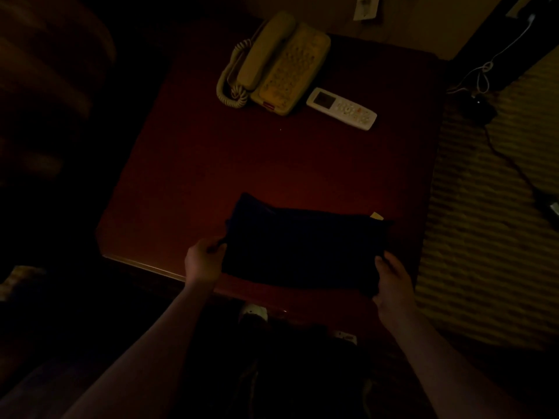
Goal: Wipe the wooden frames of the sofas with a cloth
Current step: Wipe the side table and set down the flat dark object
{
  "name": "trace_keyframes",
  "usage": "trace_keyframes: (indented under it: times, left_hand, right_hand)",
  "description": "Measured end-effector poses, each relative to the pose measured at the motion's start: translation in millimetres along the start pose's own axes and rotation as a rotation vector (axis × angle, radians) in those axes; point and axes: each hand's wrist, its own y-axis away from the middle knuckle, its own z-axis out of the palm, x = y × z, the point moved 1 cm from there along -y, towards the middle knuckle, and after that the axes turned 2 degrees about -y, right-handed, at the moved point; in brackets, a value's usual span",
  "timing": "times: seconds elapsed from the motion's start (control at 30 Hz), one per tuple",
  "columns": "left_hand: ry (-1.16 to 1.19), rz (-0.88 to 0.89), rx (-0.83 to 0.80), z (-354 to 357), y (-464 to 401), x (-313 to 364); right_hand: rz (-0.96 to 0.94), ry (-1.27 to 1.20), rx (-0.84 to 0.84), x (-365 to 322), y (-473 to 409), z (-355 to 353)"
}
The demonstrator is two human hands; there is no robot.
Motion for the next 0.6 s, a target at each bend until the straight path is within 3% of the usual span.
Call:
trace_keyframes:
  times: [0.2, 0.3, 0.37, 0.5, 0.6]
  left_hand:
    - [0.057, 0.109, 0.1, -7, 9, 9]
    - [0.205, 0.141, 0.06, -9, 13, 14]
    - [0.142, 0.143, -0.004, -10, 11, 11]
    - [-0.085, -0.039, -0.125, -11, 7, -1]
    - [-0.111, -0.185, -0.284, -20, 3, 2]
  right_hand:
    - [-0.021, 0.007, 0.035, -1, 1, 2]
    - [-0.069, 0.03, 0.074, -1, 0, 2]
    - [-0.085, 0.102, 0.082, -3, -2, 2]
    - [-0.011, 0.35, 0.036, -7, -4, -5]
    - [0.228, 0.364, -0.08, -17, 3, -8]
